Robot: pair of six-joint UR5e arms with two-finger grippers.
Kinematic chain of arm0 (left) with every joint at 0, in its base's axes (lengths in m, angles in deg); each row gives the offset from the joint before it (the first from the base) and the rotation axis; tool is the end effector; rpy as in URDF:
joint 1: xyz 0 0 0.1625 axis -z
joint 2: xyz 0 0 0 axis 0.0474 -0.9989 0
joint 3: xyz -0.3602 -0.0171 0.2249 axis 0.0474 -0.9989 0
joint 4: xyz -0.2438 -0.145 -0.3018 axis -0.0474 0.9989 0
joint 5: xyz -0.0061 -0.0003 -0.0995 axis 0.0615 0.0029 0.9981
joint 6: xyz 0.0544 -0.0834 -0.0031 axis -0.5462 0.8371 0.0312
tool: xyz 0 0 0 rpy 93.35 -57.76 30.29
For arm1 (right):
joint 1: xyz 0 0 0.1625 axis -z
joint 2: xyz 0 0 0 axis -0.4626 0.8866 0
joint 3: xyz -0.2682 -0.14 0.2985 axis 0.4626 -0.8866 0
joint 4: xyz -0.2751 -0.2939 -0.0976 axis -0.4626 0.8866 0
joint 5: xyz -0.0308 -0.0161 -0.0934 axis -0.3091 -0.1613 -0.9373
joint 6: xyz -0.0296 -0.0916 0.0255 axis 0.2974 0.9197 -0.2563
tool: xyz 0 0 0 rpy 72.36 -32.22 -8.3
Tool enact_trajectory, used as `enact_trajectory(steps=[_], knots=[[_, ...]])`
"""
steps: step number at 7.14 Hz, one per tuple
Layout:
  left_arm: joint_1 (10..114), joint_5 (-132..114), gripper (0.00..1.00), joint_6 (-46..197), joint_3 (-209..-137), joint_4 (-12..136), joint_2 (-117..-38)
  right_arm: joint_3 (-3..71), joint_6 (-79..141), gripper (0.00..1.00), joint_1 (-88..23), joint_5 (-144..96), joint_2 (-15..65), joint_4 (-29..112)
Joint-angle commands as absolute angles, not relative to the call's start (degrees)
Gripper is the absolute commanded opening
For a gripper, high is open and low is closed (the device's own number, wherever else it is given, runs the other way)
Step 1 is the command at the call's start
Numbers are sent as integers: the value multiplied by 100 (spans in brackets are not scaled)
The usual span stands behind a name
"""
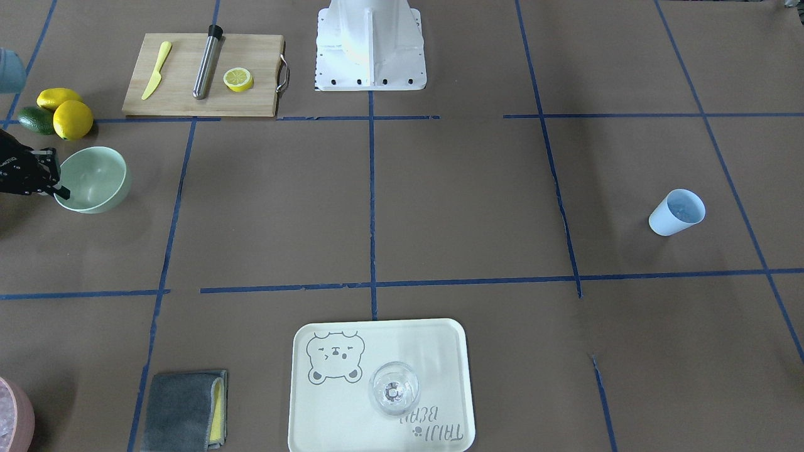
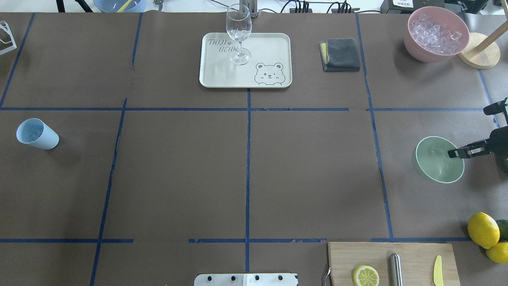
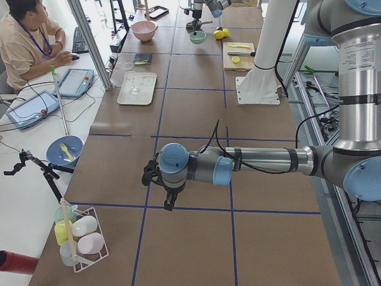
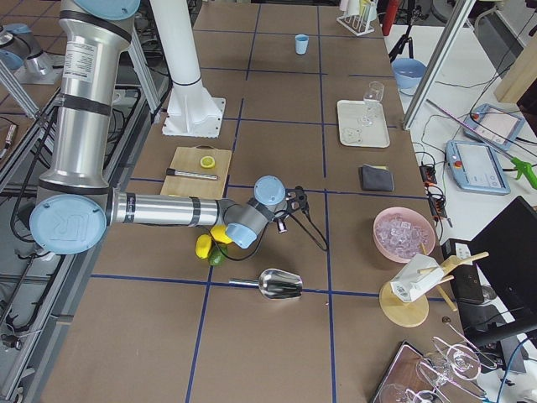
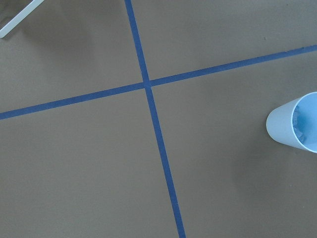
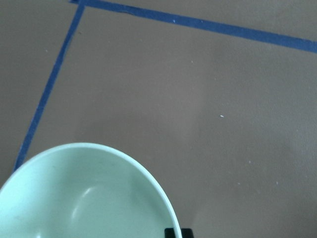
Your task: Pour ice into bowl
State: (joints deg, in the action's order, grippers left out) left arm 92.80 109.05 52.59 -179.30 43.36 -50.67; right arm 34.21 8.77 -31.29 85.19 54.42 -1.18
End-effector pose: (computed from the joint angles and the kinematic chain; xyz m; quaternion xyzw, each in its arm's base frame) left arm -0.0582 -0.4442 0.6387 0.0846 0.4129 0.0896 0.9024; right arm -0.1729 -0.4137 0.5915 0.1379 -0.4969 -0.0979 0.8512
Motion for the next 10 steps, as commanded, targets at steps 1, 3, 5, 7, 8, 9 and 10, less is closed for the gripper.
enact_trajectory(steps=[1,3,5,7,8,9,10], knots=[[9280,10929,100,5259,-17930,4336,-5067,3572,-172,0,-3055,8521,4709,-27],[9280,10929,100,5241,-17982,4336,-5067,3668,-1096,0,-2705,8425,3534,811],[9280,10929,100,5232,-17992,4345,-5067,4255,-1214,0,-1846,7411,2452,2881],[9280,10929,100,5232,-17992,4345,-5067,3962,-2106,0,-800,6147,881,4362],[9280,10929,100,5232,-18000,4353,-5075,3193,-2598,0,-465,5765,21,4377],[9280,10929,100,5232,-17992,4353,-5076,2429,-2820,0,-244,5613,-684,4377],[9280,10929,100,5232,-17992,4353,-5076,2003,-2814,0,115,5264,-987,4351]])
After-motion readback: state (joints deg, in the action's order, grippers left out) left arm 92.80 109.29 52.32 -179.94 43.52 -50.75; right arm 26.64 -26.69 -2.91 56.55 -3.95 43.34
